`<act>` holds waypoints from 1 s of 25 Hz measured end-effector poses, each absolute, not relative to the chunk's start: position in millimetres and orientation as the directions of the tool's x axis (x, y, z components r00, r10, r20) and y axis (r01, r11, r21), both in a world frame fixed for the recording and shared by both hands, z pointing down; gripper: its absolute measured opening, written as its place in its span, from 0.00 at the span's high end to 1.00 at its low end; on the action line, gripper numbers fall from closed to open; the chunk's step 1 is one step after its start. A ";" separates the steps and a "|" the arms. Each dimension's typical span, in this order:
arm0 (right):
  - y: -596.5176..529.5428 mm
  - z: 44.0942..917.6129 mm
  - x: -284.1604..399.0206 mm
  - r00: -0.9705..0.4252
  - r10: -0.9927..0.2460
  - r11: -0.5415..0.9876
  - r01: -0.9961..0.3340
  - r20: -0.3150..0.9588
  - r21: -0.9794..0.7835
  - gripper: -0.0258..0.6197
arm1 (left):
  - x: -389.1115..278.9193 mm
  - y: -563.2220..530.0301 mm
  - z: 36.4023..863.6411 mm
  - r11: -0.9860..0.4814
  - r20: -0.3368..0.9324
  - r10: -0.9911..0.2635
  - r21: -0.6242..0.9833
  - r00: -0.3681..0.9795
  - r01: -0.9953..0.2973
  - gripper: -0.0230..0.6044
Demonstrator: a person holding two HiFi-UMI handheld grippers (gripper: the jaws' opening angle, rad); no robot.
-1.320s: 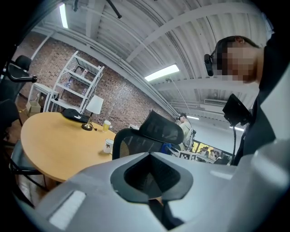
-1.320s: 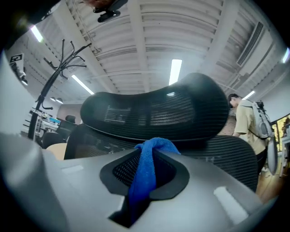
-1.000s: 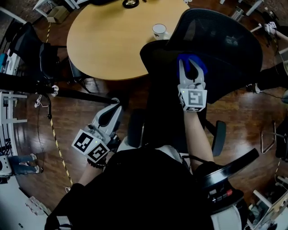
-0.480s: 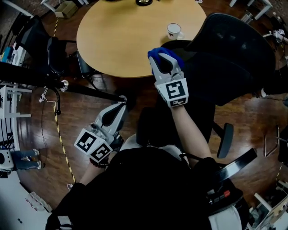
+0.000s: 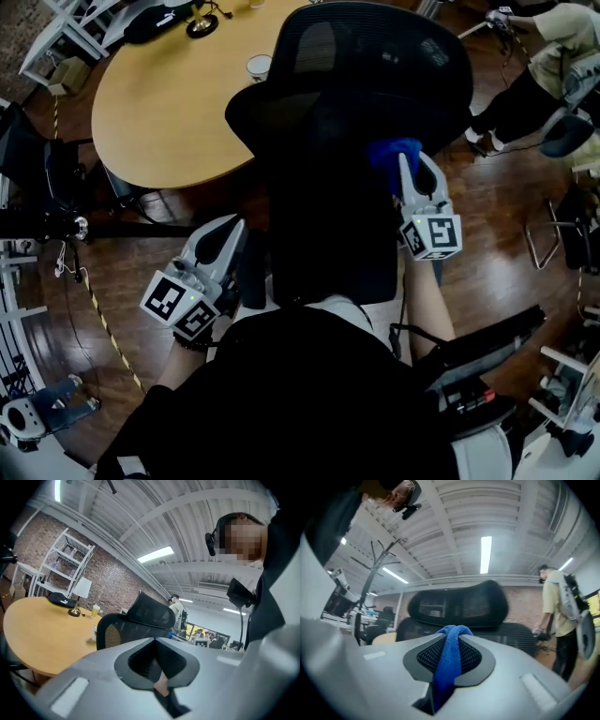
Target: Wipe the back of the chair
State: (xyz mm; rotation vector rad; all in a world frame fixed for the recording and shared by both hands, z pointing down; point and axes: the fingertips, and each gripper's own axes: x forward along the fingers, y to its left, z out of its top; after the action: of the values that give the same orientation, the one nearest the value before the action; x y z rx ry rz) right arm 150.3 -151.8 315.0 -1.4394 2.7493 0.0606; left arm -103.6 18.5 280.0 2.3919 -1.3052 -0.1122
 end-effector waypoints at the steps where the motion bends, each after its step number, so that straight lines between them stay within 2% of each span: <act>1: -164.4 319.4 190.5 -0.498 -0.866 0.497 -0.867 -0.041 0.027 0.89 | -94.8 14.6 279.5 -0.471 0.119 -0.822 0.406 0.556 -0.783 0.95; 4: -201.4 323.1 283.5 -0.330 -0.943 0.328 -0.943 -0.046 0.056 0.89 | -76.7 13.4 280.7 -0.441 0.127 -0.834 0.432 0.537 -0.787 0.95; 8: -246.7 335.2 322.8 -0.299 -0.953 0.295 -0.952 -0.039 0.082 0.89 | -70.5 24.1 285.9 -0.383 0.171 -0.857 0.423 0.487 -0.822 0.95; 10: -263.5 343.8 317.0 -0.313 -0.949 0.309 -0.946 -0.026 0.093 0.89 | -74.8 27.9 285.8 -0.344 0.184 -0.873 0.423 0.451 -0.838 0.95; 15: -269.3 342.5 298.0 -0.301 -0.949 0.297 -0.953 -0.093 0.058 0.89 | -84.6 40.6 284.9 -0.281 0.200 -0.899 0.417 0.389 -0.864 0.95; 25: -254.4 355.4 164.6 -0.535 -0.838 0.526 -0.844 -0.106 0.104 0.89 | -94.0 38.8 297.4 -0.245 0.217 -0.905 0.434 0.365 -0.867 0.95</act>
State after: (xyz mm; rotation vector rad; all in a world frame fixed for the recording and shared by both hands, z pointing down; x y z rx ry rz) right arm 164.6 -254.4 355.4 -1.4926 2.7062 0.2206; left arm -94.0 38.8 297.4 2.1485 -1.5325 -0.1064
